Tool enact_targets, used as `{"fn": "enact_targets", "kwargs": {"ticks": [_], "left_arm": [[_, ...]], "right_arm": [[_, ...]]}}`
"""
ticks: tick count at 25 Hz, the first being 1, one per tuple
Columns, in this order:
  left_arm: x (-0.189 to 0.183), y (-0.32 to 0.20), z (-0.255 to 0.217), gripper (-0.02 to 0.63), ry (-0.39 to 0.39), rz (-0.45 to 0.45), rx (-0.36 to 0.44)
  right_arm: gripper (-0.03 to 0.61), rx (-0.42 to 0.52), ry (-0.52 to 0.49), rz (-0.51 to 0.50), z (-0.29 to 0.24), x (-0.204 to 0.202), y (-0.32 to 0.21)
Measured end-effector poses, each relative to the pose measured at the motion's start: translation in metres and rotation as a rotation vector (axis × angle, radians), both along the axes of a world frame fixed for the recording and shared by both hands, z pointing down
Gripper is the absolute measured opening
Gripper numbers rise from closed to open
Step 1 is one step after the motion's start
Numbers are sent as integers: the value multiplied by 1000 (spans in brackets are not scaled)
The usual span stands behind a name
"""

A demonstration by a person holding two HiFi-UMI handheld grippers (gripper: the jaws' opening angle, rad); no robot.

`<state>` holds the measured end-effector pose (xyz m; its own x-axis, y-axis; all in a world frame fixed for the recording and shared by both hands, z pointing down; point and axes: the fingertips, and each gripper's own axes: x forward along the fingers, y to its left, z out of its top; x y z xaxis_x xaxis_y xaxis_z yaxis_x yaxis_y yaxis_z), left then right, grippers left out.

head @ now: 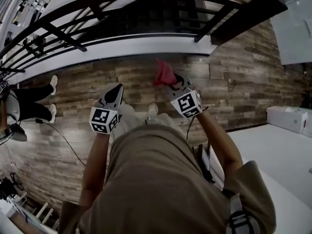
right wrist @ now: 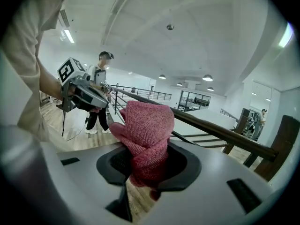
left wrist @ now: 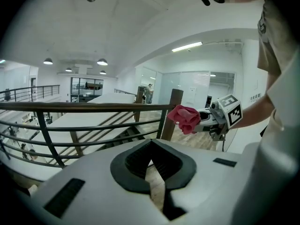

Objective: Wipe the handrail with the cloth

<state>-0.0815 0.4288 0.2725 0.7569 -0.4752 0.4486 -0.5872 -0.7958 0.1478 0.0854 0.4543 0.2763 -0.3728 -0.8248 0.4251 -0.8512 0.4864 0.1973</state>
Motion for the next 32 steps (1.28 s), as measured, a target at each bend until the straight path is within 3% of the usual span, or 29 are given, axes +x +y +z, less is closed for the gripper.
{"fn": "enact_targets", "kwargs": {"ticks": [8, 18, 22, 32], "left_arm": [[-13, -2, 0, 15, 14, 5, -7], [-35, -11, 1, 15, -6, 18, -20], [-40, -9, 5, 15, -19, 40, -47], [-84, -61, -2, 15, -43, 74, -61]], "right_arm": [[124, -23, 56, -67, -1, -28, -8], [124, -2, 18, -72, -9, -64, -25], [124, 1, -2, -35, -12, -67, -19], [124, 5, -7, 14, -26, -106, -58]]}}
